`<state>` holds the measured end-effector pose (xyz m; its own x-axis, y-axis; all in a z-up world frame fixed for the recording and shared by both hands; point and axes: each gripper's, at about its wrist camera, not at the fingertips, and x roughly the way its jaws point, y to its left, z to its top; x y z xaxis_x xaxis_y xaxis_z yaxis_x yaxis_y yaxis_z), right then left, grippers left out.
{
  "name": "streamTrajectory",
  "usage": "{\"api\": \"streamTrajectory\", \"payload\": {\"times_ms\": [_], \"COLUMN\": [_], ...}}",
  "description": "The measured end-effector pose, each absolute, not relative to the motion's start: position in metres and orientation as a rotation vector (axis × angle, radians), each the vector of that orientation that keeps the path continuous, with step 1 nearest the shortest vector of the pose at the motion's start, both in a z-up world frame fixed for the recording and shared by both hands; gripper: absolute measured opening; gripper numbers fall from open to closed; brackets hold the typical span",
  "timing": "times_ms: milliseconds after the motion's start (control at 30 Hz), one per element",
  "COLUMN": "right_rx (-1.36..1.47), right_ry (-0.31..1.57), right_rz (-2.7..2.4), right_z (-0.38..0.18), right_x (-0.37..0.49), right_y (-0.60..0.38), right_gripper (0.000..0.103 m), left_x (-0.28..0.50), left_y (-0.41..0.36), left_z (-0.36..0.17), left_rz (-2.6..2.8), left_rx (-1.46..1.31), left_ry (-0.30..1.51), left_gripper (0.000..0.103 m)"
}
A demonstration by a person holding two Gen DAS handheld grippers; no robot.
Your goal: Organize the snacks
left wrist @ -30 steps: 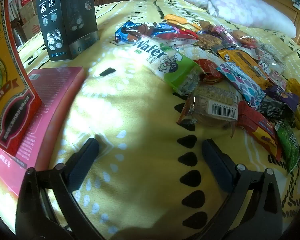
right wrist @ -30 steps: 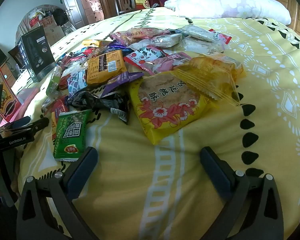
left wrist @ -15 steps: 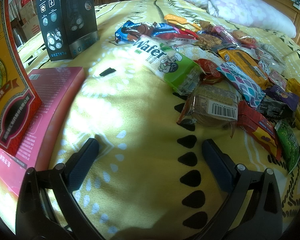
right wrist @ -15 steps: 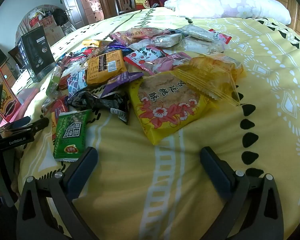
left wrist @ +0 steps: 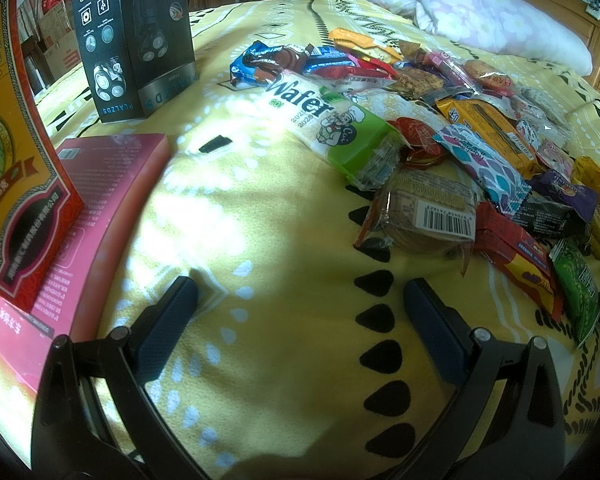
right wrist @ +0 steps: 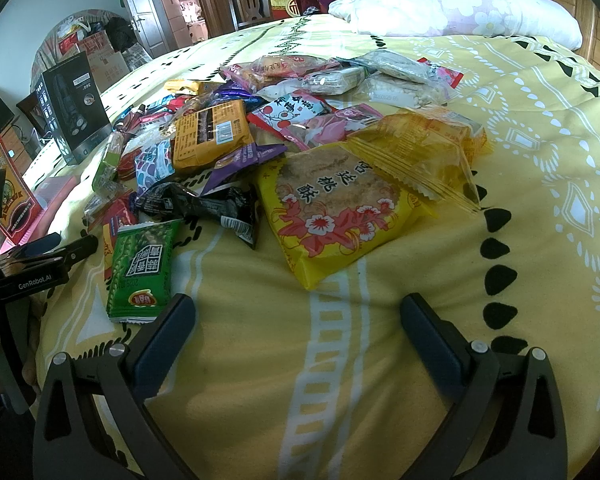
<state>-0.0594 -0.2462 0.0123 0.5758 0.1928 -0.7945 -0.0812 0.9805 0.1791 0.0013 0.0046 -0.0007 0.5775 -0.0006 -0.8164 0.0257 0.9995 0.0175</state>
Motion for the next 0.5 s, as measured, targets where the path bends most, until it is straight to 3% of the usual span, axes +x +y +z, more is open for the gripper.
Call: {"api": "streamTrajectory", "payload": {"times_ms": [500], "right_rx": [0.125], "right_ry": [0.944], "right_rz": [0.159], "right_z": [0.0122], "right_x": [-0.0587], "right_y": [-0.2450], "right_gripper": [0.103], "left_x": [0.0012], "left_y": [0.0045], "left_z": [-0.0006], "left_rz": [-0.014], "left_rx": [0.030], "left_ry": [0.956], "left_gripper": [0.103]}}
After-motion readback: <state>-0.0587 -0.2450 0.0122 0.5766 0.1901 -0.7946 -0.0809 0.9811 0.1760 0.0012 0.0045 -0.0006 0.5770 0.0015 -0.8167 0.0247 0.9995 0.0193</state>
